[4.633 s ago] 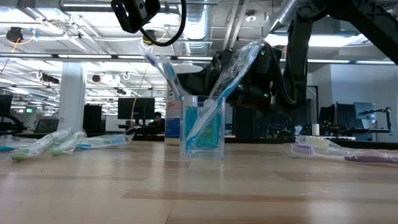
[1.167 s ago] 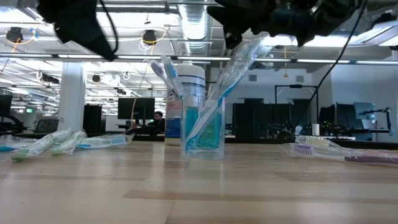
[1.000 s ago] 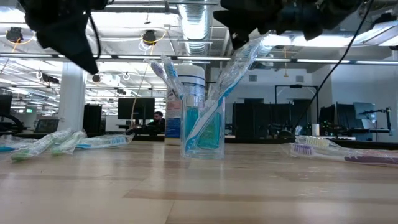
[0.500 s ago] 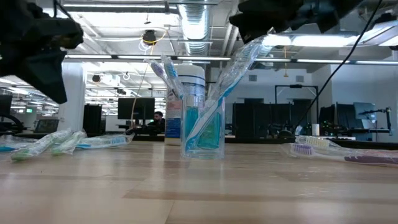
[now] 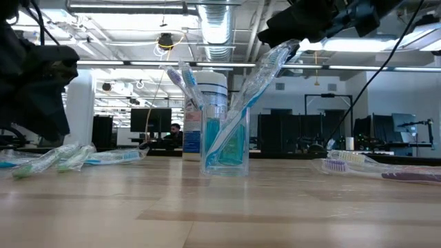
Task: Pick & Place toothbrushing station
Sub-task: Put the left green toothbrush into the Transparent organizer
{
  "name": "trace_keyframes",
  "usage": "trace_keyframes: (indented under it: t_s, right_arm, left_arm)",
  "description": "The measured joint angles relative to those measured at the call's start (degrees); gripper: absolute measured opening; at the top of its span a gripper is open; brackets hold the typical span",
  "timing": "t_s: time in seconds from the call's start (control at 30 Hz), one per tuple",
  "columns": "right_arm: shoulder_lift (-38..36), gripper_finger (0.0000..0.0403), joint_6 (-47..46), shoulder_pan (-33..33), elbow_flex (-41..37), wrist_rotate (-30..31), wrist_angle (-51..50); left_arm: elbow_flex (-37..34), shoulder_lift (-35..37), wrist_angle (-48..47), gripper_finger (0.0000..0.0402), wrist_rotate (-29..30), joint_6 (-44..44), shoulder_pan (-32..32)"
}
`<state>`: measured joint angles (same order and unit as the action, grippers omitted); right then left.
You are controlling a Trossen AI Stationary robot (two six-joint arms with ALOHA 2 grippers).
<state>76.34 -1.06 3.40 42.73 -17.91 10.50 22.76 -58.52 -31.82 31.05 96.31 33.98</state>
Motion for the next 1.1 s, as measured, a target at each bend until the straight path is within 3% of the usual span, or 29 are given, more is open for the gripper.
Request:
trace_keyframes:
  t_s: [0.4, 0.7, 1.1]
  right_arm:
    - [0.0, 0.0118, 0.0, 0.0, 0.0, 0.0, 0.0]
    - [0.0, 0.0118, 0.0, 0.0, 0.0, 0.0, 0.0]
    - [0.0, 0.0118, 0.0, 0.0, 0.0, 0.0, -0.1]
  left_arm:
    - [-0.5, -0.7, 0.8, 0.0172, 1.0, 0.1, -3.4]
    - [-0.5, -3.5, 1.4, 0.0173, -1.8, 0.3, -8.3]
    - [-0.5, -3.5, 1.8, 0.0156, -0.9, -0.3, -9.0]
